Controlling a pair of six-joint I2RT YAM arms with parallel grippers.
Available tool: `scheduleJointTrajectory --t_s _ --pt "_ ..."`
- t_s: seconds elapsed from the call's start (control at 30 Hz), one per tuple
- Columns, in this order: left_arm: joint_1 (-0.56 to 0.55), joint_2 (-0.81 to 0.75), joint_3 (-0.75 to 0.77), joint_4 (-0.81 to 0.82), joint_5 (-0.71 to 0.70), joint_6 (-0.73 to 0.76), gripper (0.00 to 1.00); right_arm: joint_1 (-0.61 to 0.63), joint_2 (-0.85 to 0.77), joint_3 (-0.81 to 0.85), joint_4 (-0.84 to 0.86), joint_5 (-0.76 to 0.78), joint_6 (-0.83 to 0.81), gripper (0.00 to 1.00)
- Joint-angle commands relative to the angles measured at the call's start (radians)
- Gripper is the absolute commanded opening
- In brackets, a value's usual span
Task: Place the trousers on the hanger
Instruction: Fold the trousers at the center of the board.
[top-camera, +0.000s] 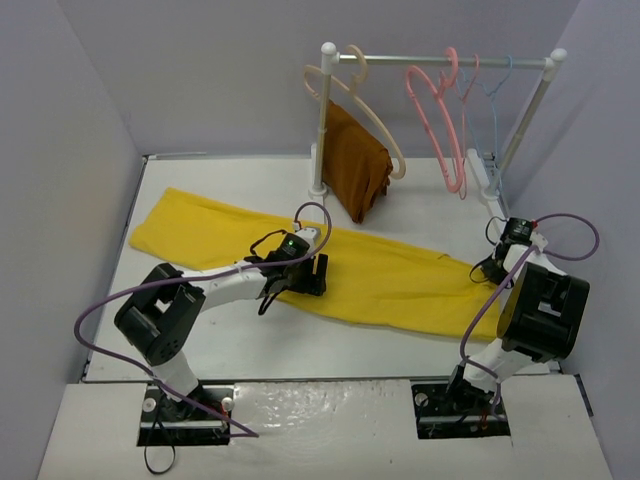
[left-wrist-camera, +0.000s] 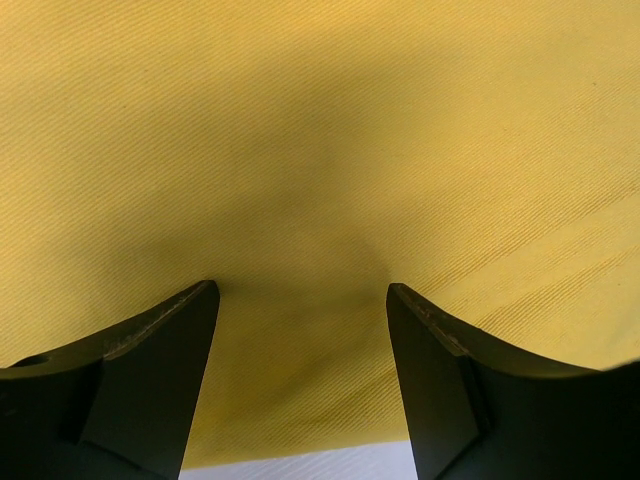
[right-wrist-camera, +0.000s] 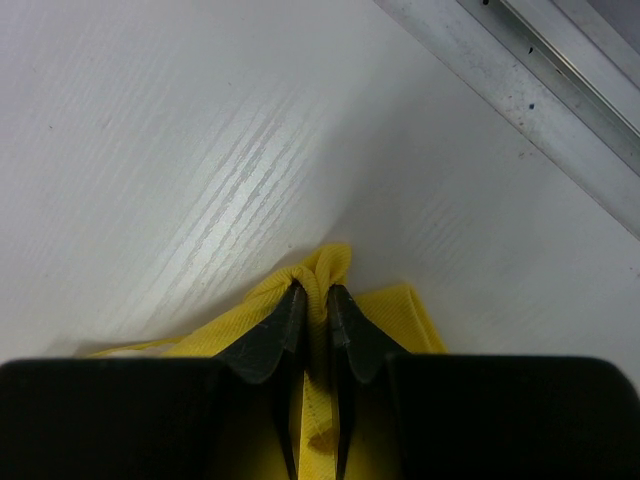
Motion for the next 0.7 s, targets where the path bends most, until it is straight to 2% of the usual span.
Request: scheduleJointTrajectory --t_s 0.0,0.13,0.27,0.43,0.67 --pt "0.009 -0.033 0.021 -0.004 -0.031 -0.012 0.65 0.009 -0.023 -0.058 -0.094 0.039 0.027 0.00" --pt "0.010 -0.037 0.030 -0.006 -0.046 -0.009 0.65 0.009 -0.155 -0.030 -0.165 0.093 0.053 0.00" --pt "0.009 -0.015 0.047 -0.038 -0.060 -0.016 0.66 0.009 -0.214 -0.042 -0.218 0.121 0.079 0.00" --pt "0.010 0.018 0.056 -0.047 -0.066 -0.037 0.65 0.008 -0.204 -0.083 -0.273 0.131 0.108 0.00" --pt "0.011 0.014 0.058 -0.069 -0.088 -0.042 0.65 0.009 -0.114 -0.136 -0.257 0.027 0.164 0.00"
